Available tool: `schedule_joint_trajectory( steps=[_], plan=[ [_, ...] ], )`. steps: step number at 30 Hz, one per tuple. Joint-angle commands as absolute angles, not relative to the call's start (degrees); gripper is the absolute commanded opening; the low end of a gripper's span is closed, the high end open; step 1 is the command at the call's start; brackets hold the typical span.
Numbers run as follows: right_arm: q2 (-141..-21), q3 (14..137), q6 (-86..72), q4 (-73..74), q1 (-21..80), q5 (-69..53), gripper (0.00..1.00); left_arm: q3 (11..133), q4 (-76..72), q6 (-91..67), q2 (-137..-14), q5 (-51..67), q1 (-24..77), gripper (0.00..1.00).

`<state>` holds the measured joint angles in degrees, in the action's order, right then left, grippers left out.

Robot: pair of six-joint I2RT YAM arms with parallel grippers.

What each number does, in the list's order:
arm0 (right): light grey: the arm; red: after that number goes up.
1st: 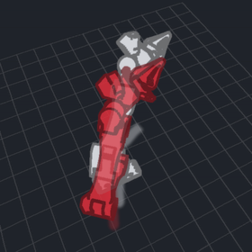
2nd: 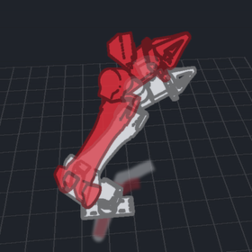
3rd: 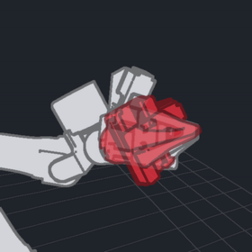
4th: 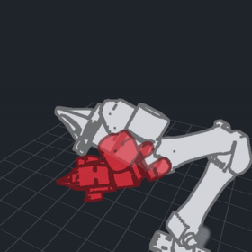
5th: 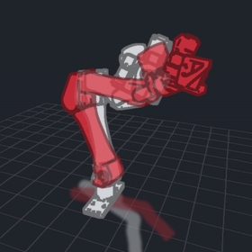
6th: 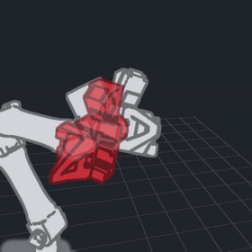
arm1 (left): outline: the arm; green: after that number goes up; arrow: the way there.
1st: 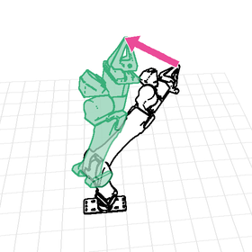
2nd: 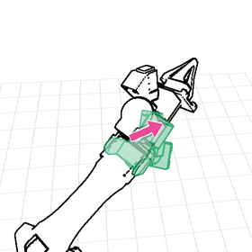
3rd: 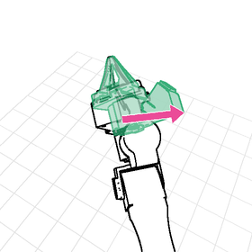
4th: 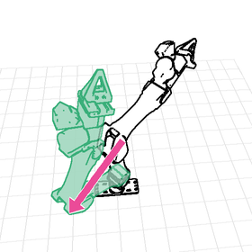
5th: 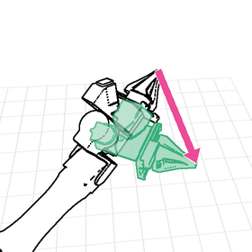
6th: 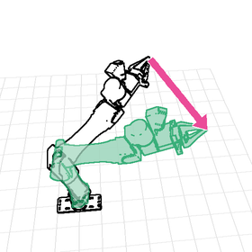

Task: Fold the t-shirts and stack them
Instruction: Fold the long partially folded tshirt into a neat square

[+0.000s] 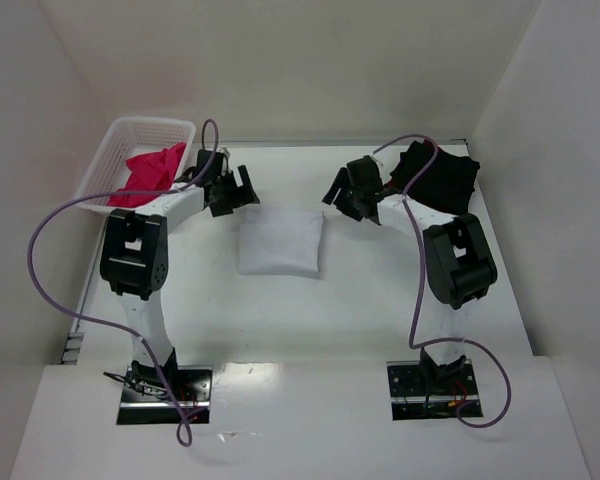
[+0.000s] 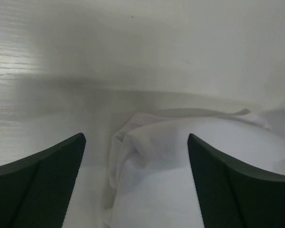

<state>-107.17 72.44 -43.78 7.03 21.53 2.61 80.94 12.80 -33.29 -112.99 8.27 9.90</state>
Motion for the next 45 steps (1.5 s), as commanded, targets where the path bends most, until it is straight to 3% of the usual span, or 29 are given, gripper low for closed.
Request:
schedule_joint_trajectory(
  steps=[1,3,5,7,8,9,11,12,14,24,34,38,40,42,44,45],
  plan=[
    [-104.61,75.32,-41.52,3.87,21.09,4.96,0.76,83.32,10.20,-31.65,-110.28,8.27,7.42,0.99],
    [-101.86,74.98,-40.87,4.16,21.09,4.46,0.69,82.93,10.20,-31.55,-107.99,8.47,7.29,0.99],
    [-99.77,73.86,-40.87,4.39,21.09,1.59,0.55,81.09,10.20,-31.55,-103.95,9.12,7.29,0.99],
    [-96.96,71.29,-41.18,3.31,21.09,-2.26,0.28,76.25,8.32,-32.25,-97.61,10.49,7.29,0.90],
    [-95.99,70.50,-41.57,2.37,21.09,-4.82,0.18,74.37,7.10,-32.53,-95.83,11.46,7.29,0.78],
    [-95.00,69.45,-41.80,1.68,21.09,-6.80,0.08,71.78,5.73,-33.15,-93.59,12.66,7.52,0.55],
    [-94.49,67.51,-42.94,0.37,21.99,-12.10,0.00,67.17,3.70,-34.62,-89.99,15.77,8.19,0.19],
    [-94.13,66.73,-43.41,-0.50,22.68,-13.23,0.00,65.92,3.69,-34.79,-89.20,16.62,8.98,0.09],
    [-94.33,65.66,-43.42,-1.23,25.47,-17.04,0.00,63.51,3.69,-35.16,-88.77,19.06,10.45,0.00],
    [-99.65,56.84,-45.88,-4.39,31.03,-13.61,0.00,57.39,-0.70,-35.83,-97.03,25.31,12.39,0.00],
    [-104.06,57.83,-42.87,0.39,29.65,-5.66,0.00,59.41,3.02,-32.82,-101.43,22.32,12.39,0.00],
    [-103.35,58.97,-41.70,2.77,27.90,-4.26,0.00,61.31,5.57,-31.55,-100.76,22.85,12.39,0.05],
    [-101.01,59.50,-41.13,3.56,27.11,-3.69,0.00,62.49,6.80,-31.52,-99.36,22.85,12.39,0.10],
    [-98.63,59.50,-41.13,4.22,26.37,-4.21,0.00,62.49,7.38,-31.03,-96.62,23.46,12.39,0.20],
    [-94.35,59.98,-41.13,4.70,26.37,-4.86,0.03,62.49,8.03,-30.46,-93.13,24.11,12.39,0.37],
    [-92.80,60.03,-41.13,4.74,26.37,-4.92,0.05,62.49,8.49,-30.41,-91.73,24.17,12.39,0.38]
  ],
)
